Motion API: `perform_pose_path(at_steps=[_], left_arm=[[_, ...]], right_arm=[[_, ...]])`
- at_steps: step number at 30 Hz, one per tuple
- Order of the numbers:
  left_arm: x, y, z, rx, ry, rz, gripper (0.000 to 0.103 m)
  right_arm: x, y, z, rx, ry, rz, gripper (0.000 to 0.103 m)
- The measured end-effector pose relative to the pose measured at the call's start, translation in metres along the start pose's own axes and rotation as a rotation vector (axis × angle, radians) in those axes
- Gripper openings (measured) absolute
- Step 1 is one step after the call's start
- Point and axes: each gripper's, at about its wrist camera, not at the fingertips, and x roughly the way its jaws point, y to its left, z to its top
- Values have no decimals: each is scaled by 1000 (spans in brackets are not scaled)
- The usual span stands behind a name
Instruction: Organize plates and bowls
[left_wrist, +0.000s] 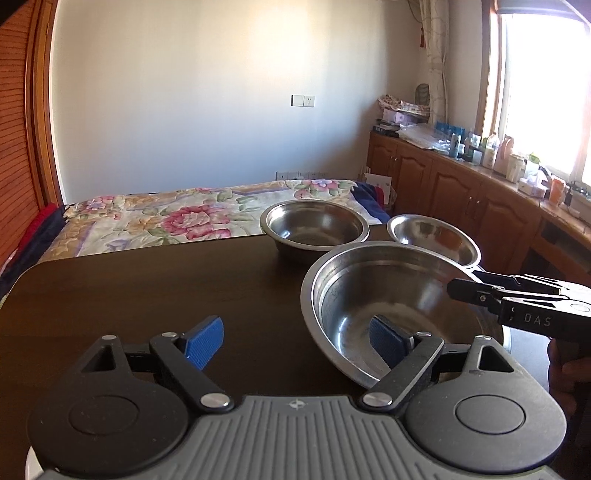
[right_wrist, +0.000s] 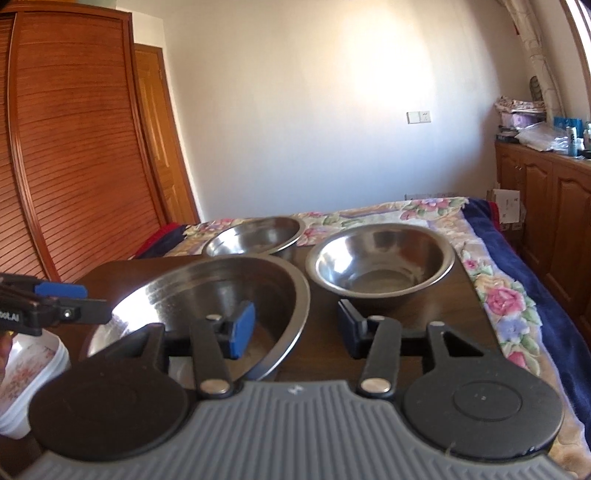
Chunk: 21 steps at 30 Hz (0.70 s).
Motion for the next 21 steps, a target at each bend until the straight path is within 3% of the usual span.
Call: perform_pose_path(at_steps=[6, 14, 21], left_arm=[[7, -3, 1, 0, 9, -18, 88], [17, -10, 1, 2, 39, -38, 58], [24, -10, -1, -14, 70, -55, 42]], right_arm=[[0, -2, 1, 15, 21, 19, 51], [3, -6, 1, 47, 34, 26, 50], [4, -4, 1, 39, 33, 30, 42]])
